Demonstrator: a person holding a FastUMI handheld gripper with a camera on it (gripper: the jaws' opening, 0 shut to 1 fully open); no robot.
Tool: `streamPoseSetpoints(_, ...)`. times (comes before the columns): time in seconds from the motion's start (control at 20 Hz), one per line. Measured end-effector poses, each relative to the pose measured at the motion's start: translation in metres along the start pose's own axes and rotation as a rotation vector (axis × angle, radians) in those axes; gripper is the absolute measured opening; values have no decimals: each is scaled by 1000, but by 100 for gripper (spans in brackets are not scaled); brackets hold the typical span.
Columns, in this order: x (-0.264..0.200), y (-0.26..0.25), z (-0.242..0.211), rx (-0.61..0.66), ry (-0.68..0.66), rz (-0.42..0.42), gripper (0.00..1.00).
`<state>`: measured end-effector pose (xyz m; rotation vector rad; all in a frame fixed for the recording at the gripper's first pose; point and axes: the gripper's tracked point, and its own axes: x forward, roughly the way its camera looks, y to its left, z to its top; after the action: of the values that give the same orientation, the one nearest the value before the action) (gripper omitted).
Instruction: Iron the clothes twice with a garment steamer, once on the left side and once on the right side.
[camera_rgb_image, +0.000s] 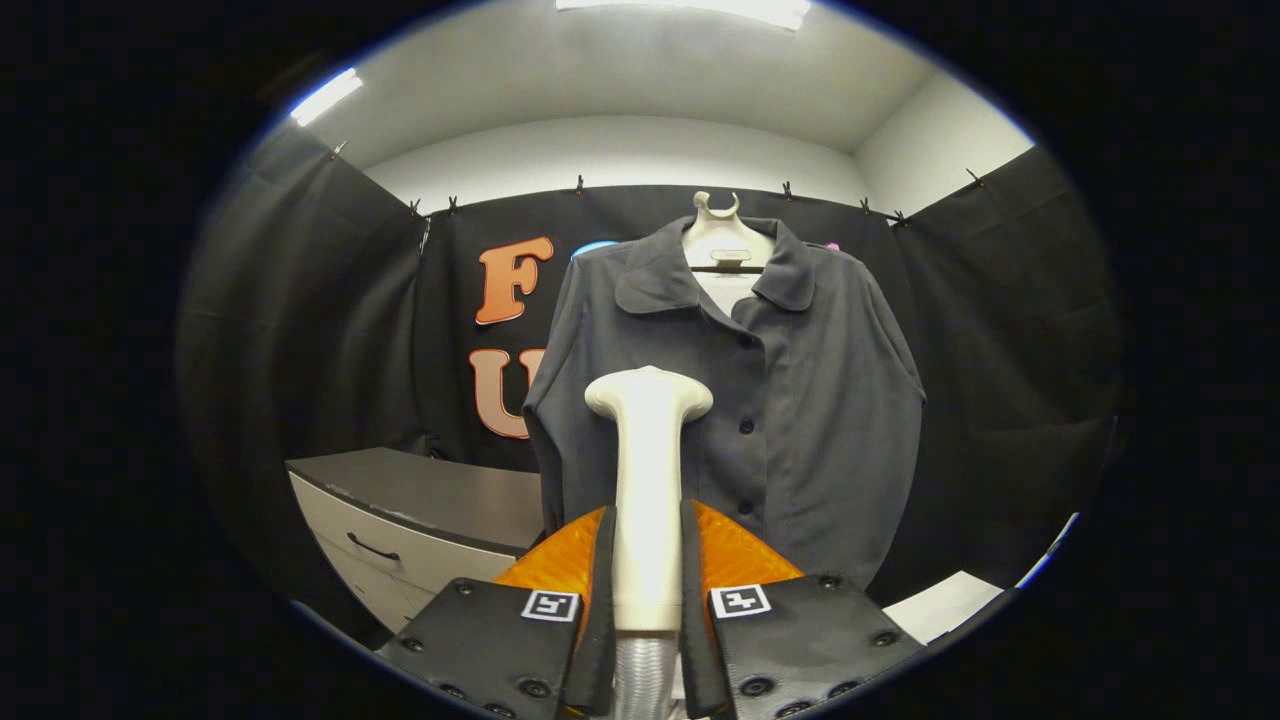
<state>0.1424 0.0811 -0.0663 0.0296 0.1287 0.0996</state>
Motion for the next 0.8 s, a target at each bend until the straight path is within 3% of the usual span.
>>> streamPoseSetpoints(0.8, -20, -1, -104, 13, 199, -37, 34)
